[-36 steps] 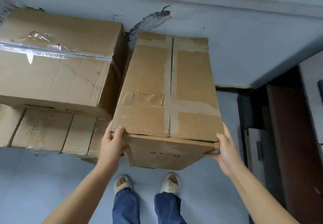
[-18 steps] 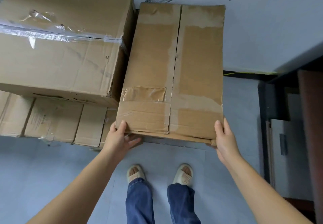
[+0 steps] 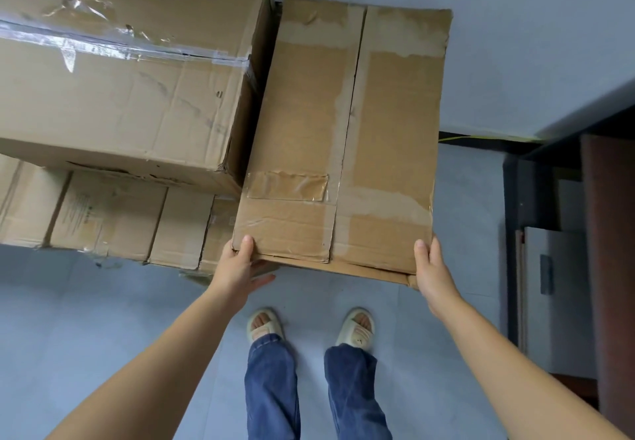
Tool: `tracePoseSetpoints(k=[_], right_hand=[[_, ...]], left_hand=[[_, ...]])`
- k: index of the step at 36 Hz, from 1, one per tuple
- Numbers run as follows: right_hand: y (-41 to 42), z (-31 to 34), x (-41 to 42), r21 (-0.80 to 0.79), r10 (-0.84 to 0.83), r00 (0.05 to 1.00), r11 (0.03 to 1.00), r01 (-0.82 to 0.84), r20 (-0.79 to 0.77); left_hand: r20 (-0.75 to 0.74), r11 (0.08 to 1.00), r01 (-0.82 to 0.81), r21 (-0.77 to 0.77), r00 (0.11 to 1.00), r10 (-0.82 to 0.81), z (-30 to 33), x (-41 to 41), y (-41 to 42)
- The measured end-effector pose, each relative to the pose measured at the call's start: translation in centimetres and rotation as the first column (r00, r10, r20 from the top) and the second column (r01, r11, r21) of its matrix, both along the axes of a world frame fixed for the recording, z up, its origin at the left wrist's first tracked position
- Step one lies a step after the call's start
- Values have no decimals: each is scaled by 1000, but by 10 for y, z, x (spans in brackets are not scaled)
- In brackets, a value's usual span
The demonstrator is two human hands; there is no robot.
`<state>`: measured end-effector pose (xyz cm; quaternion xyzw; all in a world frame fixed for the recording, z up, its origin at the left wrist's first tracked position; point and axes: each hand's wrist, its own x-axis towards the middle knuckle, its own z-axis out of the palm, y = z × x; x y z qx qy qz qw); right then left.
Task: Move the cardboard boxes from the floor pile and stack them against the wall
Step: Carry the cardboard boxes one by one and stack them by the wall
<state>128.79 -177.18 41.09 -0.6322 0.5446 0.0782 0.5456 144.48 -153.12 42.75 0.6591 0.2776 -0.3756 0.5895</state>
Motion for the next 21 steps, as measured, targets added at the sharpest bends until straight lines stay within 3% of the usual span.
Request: tracePoseSetpoints(k=[6,13,17,21], right_hand=[[-10,35,-1,41,136,987,990,-133,-88],[-6,128,-19,-14,262,962,965,-262,69],[13,188,-42,-125,373,899,927,-353,229],[39,243,-73,-147,372,845,928,-342,384]], left_hand=[[-55,984,114,136,993,-108,24,11,9],[138,931,296,213,934,-329,110,5,22],[340,882,427,201,813,-472,178,-11,35],[540,837,510,199,655,-528,242,-40,57]])
